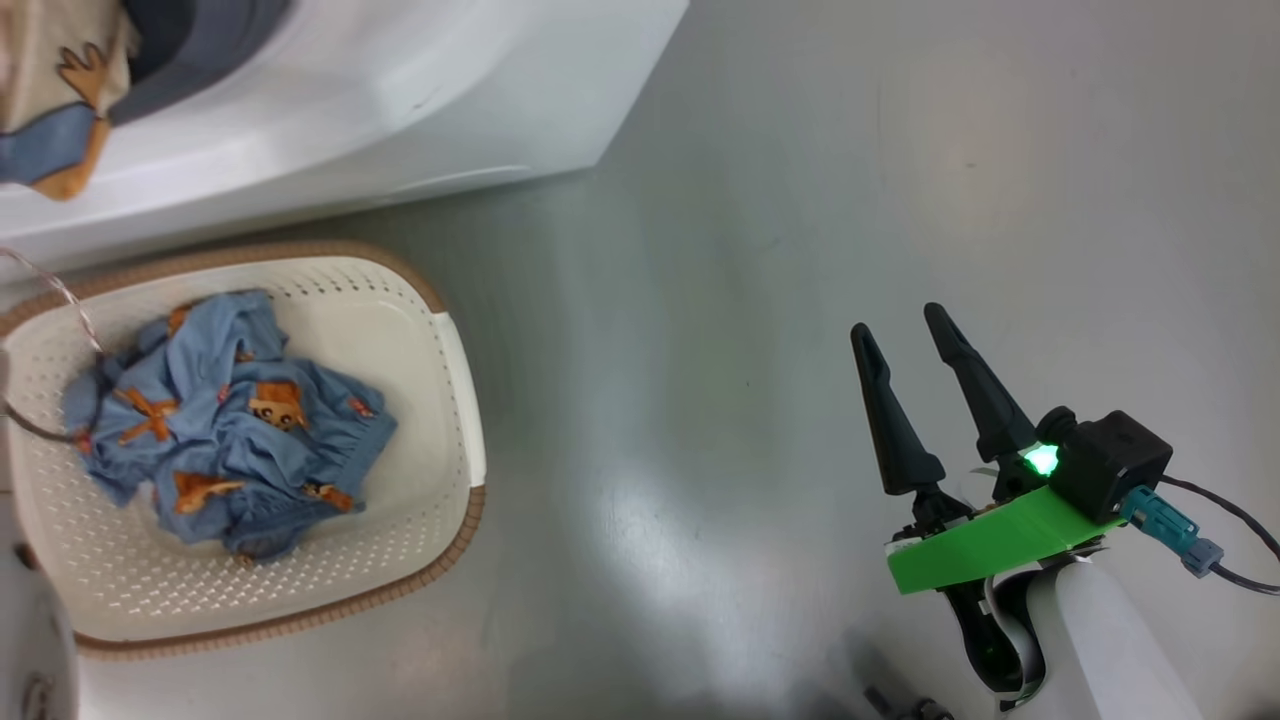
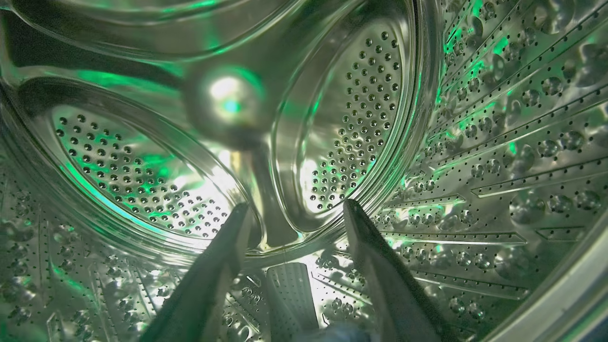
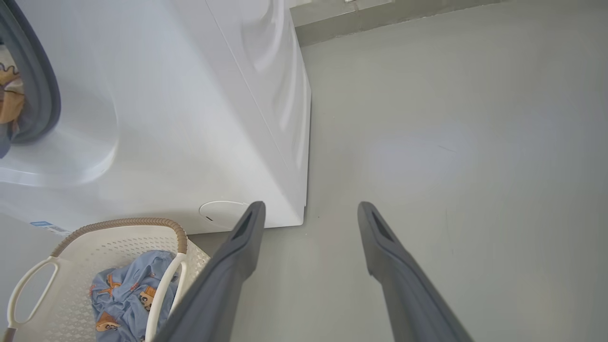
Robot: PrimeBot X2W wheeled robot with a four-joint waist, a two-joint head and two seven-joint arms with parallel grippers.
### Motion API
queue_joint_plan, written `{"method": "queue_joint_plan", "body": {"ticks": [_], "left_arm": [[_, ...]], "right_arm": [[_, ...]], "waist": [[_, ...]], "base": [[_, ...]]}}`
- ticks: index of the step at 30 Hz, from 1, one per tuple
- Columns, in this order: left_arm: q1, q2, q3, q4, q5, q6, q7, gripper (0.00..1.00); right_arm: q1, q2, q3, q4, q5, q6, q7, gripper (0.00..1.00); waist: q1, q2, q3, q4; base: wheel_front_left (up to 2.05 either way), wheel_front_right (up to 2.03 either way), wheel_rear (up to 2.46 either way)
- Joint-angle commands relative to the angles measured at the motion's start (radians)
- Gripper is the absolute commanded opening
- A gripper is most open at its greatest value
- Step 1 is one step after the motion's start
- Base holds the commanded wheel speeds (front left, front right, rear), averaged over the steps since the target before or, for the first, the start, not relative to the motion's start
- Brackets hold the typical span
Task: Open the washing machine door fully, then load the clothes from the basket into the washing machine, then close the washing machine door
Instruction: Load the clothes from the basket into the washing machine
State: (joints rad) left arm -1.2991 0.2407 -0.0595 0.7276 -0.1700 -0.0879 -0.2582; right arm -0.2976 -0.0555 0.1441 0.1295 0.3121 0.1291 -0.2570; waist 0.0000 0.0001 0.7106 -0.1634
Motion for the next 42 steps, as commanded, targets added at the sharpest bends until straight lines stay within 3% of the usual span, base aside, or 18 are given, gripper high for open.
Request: {"method": "queue_joint_plan", "body": {"ticks": [1,18,30,42], "left_arm": [[0.032,0.036,0.016,-0.011,0.002,0.012,-0.003,1.0],[0.166,-0.001,0.03,-0.065,-0.007,0.018,-0.004,1.0],[0.357,-0.024,0.079,-0.246,-0.024,0.03,-0.004,1.0],[0.647,-0.074,0.152,-0.484,-0.012,0.061,-0.004,1.0]], "right_arm": [[0.016,0.004,0.015,-0.013,0.004,0.002,-0.005,1.0],[0.019,0.0,-0.006,-0.005,0.004,0.002,-0.005,1.0],[0.03,0.001,-0.024,-0.011,0.003,0.002,-0.005,1.0],[0.038,0.0,-0.022,-0.015,0.003,0.002,-0.005,1.0]], "waist": [[0.0,-0.0001,-0.022,0.011],[0.0,-0.0001,-0.079,0.049],[0.0,-0.0001,-0.094,0.068],[0.0,-0.0001,-0.104,0.078]], "base": [[0.0,0.0,0.0],[0.0,0.0,0.0],[0.0,0.0,0.0],[0.0,0.0,0.0]]}}
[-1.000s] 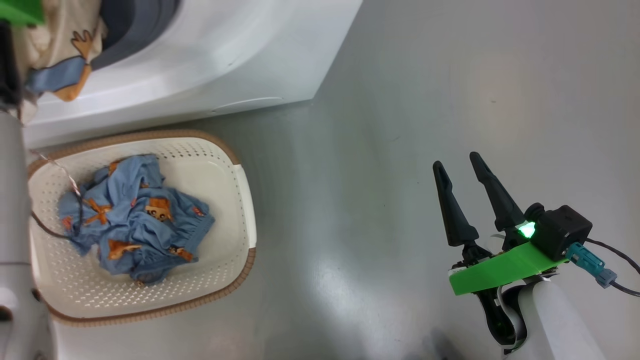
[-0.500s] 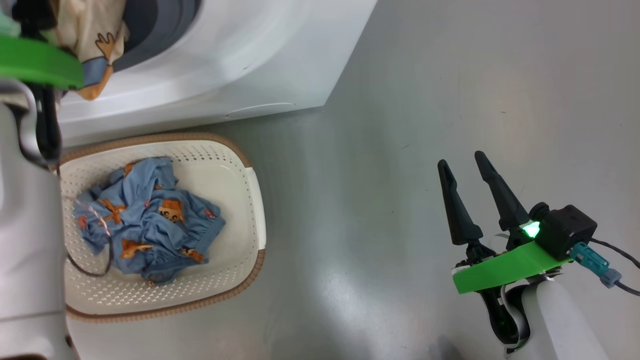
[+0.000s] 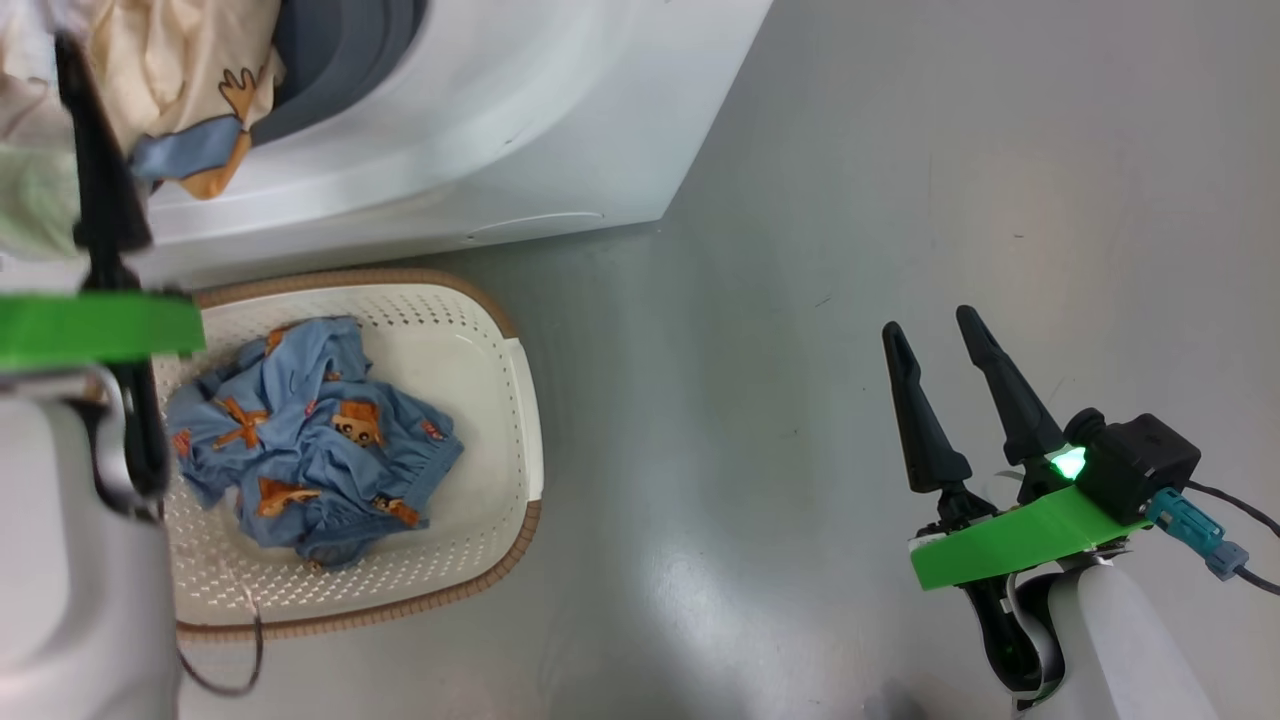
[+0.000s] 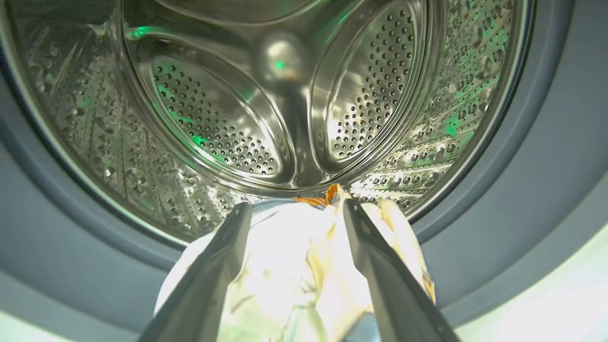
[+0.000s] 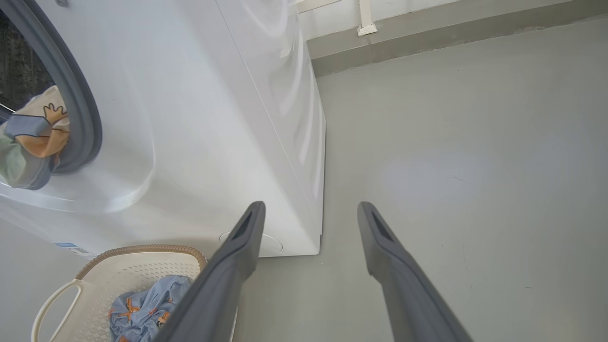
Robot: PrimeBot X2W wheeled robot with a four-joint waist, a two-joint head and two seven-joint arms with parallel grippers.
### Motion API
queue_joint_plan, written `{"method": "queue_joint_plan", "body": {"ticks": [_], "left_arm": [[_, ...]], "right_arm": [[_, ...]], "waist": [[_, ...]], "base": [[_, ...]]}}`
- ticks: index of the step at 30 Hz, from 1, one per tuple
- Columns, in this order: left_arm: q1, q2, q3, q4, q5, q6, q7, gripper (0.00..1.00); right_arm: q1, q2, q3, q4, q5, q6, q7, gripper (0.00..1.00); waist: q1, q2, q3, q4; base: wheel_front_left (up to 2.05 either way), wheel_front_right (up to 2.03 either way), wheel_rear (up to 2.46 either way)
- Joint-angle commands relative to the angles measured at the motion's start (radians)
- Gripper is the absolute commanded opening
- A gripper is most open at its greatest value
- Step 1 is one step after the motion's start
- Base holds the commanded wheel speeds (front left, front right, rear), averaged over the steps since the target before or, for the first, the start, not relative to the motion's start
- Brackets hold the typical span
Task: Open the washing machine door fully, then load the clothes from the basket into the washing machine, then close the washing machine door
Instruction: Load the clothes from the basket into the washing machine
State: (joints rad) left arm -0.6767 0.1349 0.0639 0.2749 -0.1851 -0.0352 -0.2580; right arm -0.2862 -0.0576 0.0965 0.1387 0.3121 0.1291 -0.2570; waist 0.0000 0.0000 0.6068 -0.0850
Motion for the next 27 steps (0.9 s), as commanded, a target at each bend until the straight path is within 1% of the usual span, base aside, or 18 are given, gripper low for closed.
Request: {"method": "queue_joint_plan", "body": {"ticks": [1,6,13,18,27], "left_arm": [[0.048,0.025,0.039,-0.048,0.0,0.01,-0.004,1.0],[0.148,0.002,0.078,-0.113,0.004,0.009,-0.004,1.0],[0.265,-0.03,0.104,-0.161,0.019,0.012,-0.004,1.0],[0.36,-0.053,0.108,-0.163,0.032,0.011,-0.004,1.0],[0.46,-0.077,0.096,-0.171,0.03,0.01,-0.004,1.0]], "right_arm": [[0.026,0.002,0.025,-0.024,0.003,0.002,-0.005,1.0],[0.028,-0.001,0.026,-0.021,0.003,0.002,-0.005,1.0],[0.028,-0.004,0.028,-0.017,0.003,0.002,-0.005,1.0],[0.021,-0.007,0.037,-0.012,0.004,0.002,-0.005,1.0],[0.012,-0.012,0.044,-0.005,0.007,0.002,-0.005,1.0]], "waist": [[0.0,0.0,0.0,0.001],[0.0,0.0,-0.002,0.006],[0.0,0.0,-0.002,0.008],[0.0,0.0,0.0,0.005],[0.0,0.0,-0.001,0.006]], "base": [[0.0,0.0,0.0],[0.0,0.0,0.0],[0.0,0.0,0.0],[0.0,0.0,0.0],[0.0,0.0,0.0]]}}
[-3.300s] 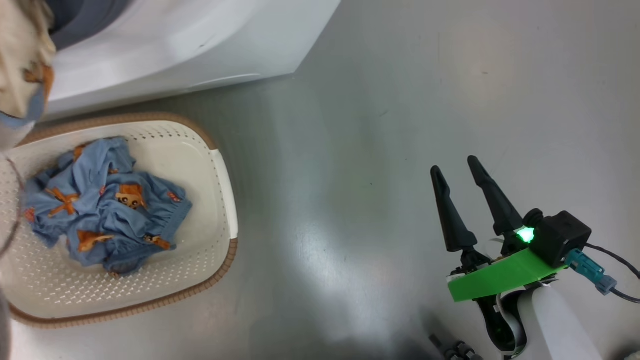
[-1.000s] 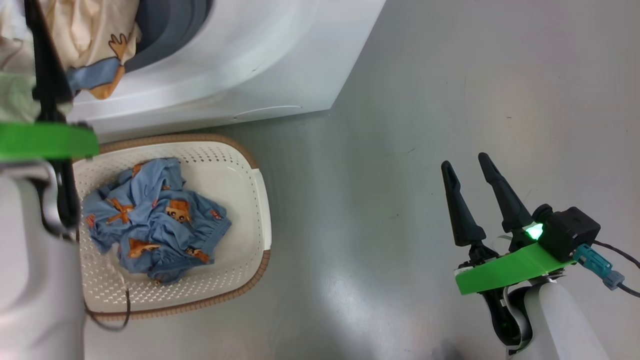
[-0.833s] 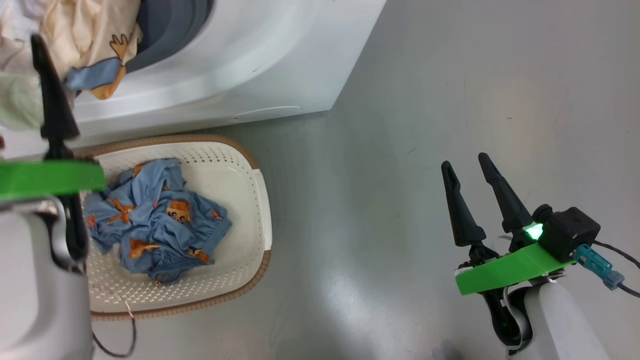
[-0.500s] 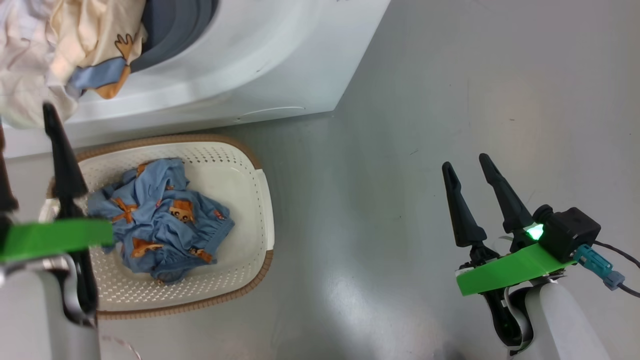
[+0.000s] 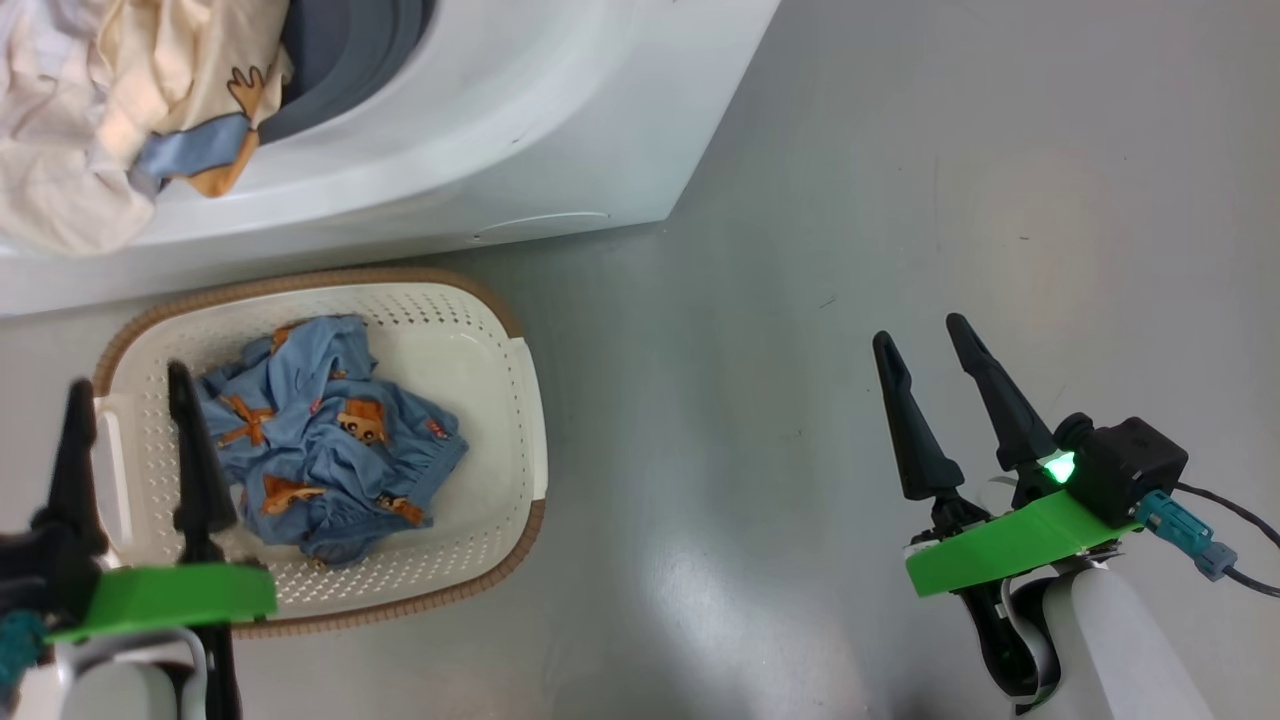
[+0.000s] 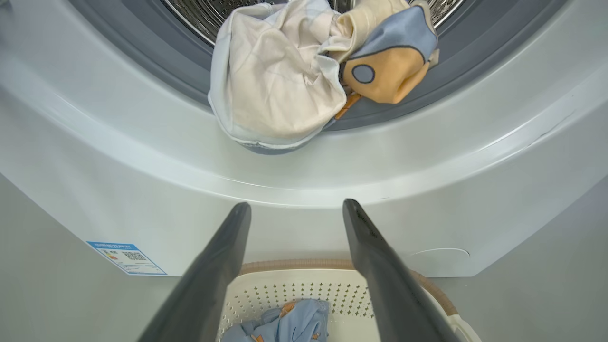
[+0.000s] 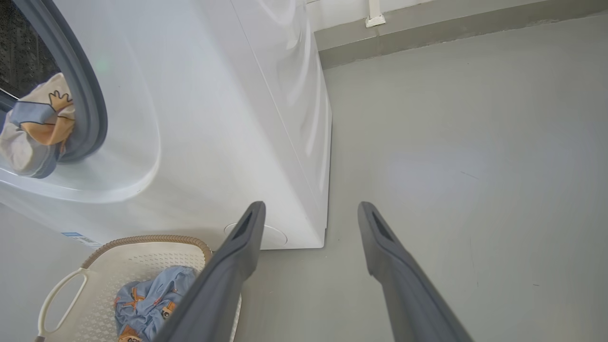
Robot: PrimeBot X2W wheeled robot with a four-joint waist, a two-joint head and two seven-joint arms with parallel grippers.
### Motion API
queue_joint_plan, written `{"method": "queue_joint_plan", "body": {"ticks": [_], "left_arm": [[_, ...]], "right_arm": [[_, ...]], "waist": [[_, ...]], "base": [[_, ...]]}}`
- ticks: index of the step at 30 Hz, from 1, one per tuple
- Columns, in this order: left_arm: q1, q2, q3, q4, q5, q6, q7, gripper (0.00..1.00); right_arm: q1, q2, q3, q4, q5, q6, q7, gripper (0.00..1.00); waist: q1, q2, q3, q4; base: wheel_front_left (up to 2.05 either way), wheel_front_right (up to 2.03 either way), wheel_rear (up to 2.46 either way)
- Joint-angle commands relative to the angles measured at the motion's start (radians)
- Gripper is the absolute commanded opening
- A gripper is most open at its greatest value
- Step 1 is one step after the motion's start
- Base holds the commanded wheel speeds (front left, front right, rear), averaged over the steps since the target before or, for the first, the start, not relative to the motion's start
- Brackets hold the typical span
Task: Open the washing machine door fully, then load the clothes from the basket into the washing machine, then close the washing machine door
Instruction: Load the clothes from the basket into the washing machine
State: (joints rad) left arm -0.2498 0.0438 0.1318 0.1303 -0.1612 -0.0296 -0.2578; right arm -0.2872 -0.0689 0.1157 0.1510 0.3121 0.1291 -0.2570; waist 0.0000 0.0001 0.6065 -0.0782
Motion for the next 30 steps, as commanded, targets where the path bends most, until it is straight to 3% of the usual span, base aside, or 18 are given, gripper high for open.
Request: {"method": "queue_joint_plan", "body": {"ticks": [1,16,30], "left_arm": [[0.043,0.014,0.028,-0.028,0.009,0.004,-0.004,1.0],[0.195,0.007,0.027,-0.079,-0.005,0.018,-0.004,1.0],[0.186,0.007,-0.005,-0.087,-0.025,0.028,-0.004,1.0]], "right_arm": [[0.012,0.0,0.025,-0.016,0.008,0.002,-0.005,1.0],[0.011,-0.001,0.028,-0.014,0.013,0.002,-0.005,1.0],[0.015,-0.001,0.022,-0.014,0.014,0.002,-0.005,1.0]], "waist": [[0.0,-0.0001,0.0,-0.001],[0.0,-0.0001,-0.004,-0.007],[0.0,-0.0001,-0.006,-0.003]], "base": [[0.0,0.0,0.0],[0.0,0.0,0.0],[0.0,0.0,0.0]]}}
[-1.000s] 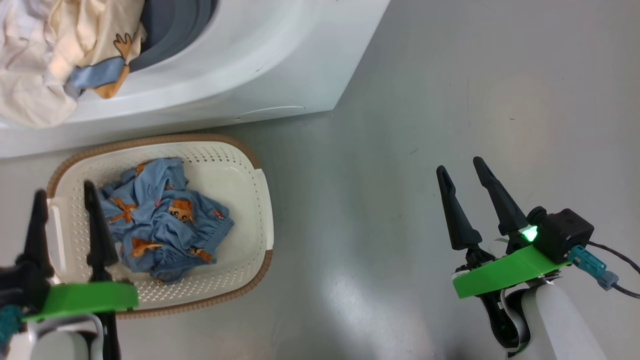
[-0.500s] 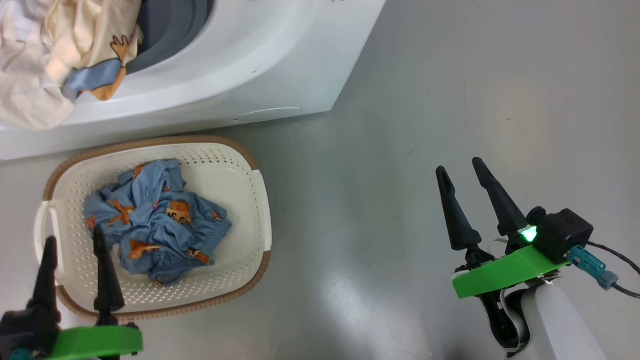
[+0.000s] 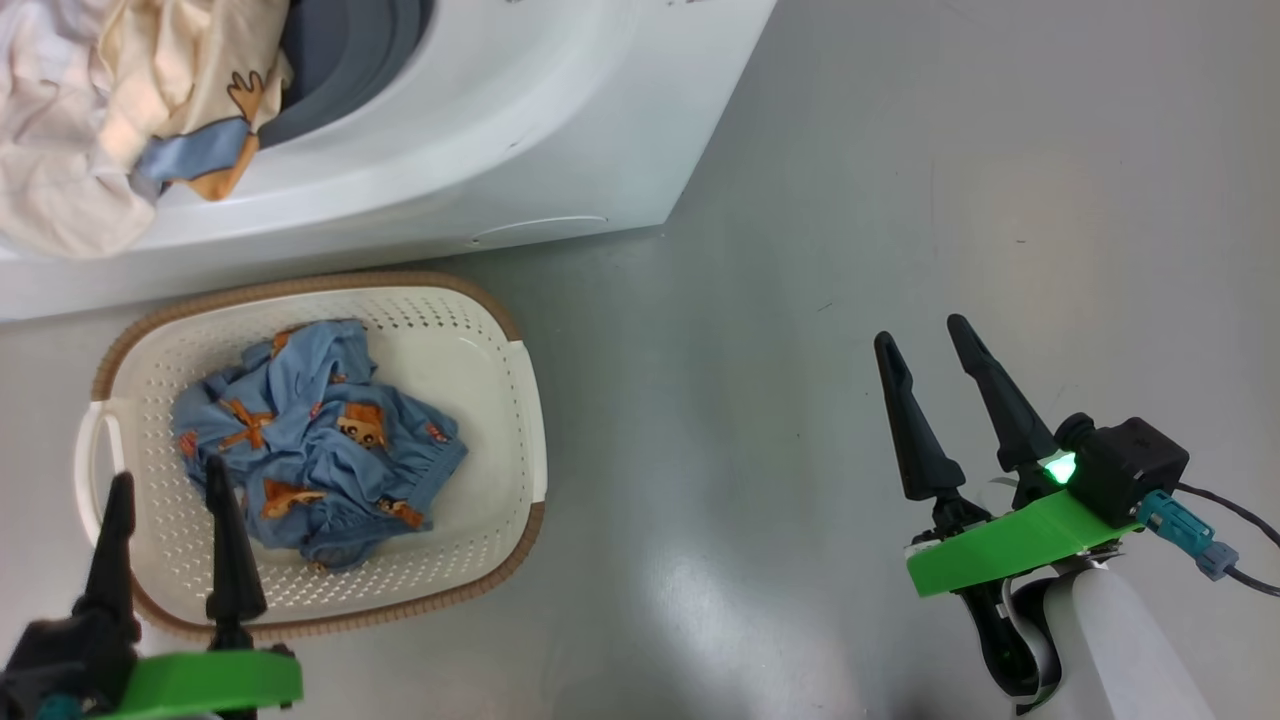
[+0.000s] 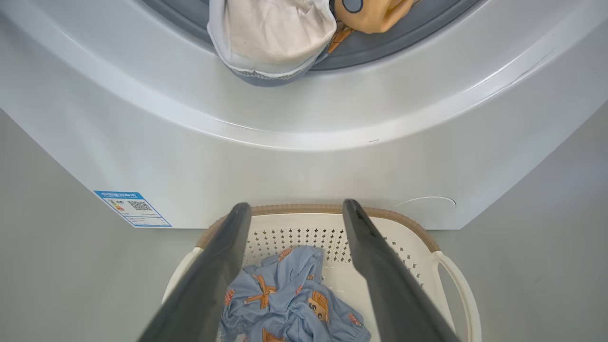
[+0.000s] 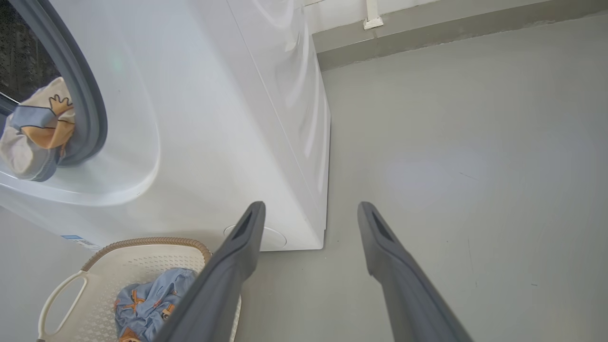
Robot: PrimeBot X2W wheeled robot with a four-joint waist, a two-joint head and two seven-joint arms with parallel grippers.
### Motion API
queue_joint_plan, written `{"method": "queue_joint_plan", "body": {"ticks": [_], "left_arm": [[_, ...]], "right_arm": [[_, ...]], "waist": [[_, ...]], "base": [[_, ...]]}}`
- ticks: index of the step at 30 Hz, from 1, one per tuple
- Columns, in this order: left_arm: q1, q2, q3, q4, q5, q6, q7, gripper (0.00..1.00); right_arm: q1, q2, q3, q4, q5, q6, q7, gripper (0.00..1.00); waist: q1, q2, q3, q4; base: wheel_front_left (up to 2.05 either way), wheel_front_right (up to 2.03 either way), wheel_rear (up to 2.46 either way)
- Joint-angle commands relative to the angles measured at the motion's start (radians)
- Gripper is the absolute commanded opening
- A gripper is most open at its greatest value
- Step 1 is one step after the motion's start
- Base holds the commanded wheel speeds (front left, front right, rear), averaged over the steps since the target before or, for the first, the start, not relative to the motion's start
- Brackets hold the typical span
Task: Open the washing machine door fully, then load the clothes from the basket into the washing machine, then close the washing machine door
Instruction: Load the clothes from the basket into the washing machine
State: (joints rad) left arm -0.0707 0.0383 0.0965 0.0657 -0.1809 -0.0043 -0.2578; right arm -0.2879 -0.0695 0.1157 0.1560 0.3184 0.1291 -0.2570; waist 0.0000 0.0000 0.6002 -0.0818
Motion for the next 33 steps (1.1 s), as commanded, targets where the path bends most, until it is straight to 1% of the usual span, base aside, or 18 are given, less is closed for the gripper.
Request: {"method": "queue_joint_plan", "body": {"ticks": [1,7,13,17,21,26,30,33], "left_arm": [[-0.005,0.012,0.027,-0.025,-0.003,0.0,-0.004,1.0],[-0.116,0.027,0.024,-0.022,0.005,-0.02,-0.004,1.0],[-0.202,0.053,0.028,-0.009,0.002,-0.023,0.008,1.0],[-0.26,0.063,0.028,-0.003,-0.023,-0.026,0.087,1.0],[-0.333,0.081,0.015,-0.002,-0.044,-0.041,0.174,1.0],[-0.42,0.091,0.002,0.032,-0.072,-0.046,0.277,1.0],[-0.483,0.091,0.012,0.082,-0.11,-0.039,0.344,1.0],[-0.525,0.097,0.033,0.133,-0.134,-0.023,0.379,1.0]], "right_arm": [[0.017,-0.001,0.02,-0.018,0.008,0.002,-0.005,1.0],[0.02,0.002,0.017,-0.017,0.008,0.002,-0.005,1.0],[0.025,0.004,0.016,-0.017,0.009,0.002,-0.005,1.0],[0.03,0.006,0.015,-0.017,0.009,0.002,-0.005,1.0],[0.03,0.008,0.017,-0.019,0.008,0.002,-0.005,1.0],[0.027,0.01,0.02,-0.02,0.01,0.002,-0.005,1.0],[0.026,0.011,0.022,-0.02,0.012,0.002,-0.005,1.0],[0.024,0.012,0.022,-0.021,0.014,0.002,-0.005,1.0]], "waist": [[0.0,0.0,-0.001,0.002],[0.0,0.0,-0.011,0.005],[0.0,0.0,-0.022,0.0],[0.0,0.0,-0.025,-0.001],[0.0,0.0,-0.025,0.0],[0.0,0.0,-0.022,-0.006],[0.0,0.0,-0.016,-0.014],[0.0,0.0,-0.009,-0.02]], "base": [[0.0,0.0,0.0],[0.0,0.0,0.0],[0.0,0.0,0.0],[0.0,0.0,0.0],[0.0,0.0,0.0],[0.0,0.0,0.0],[0.0,0.0,0.0],[0.0,0.0,0.0]]}}
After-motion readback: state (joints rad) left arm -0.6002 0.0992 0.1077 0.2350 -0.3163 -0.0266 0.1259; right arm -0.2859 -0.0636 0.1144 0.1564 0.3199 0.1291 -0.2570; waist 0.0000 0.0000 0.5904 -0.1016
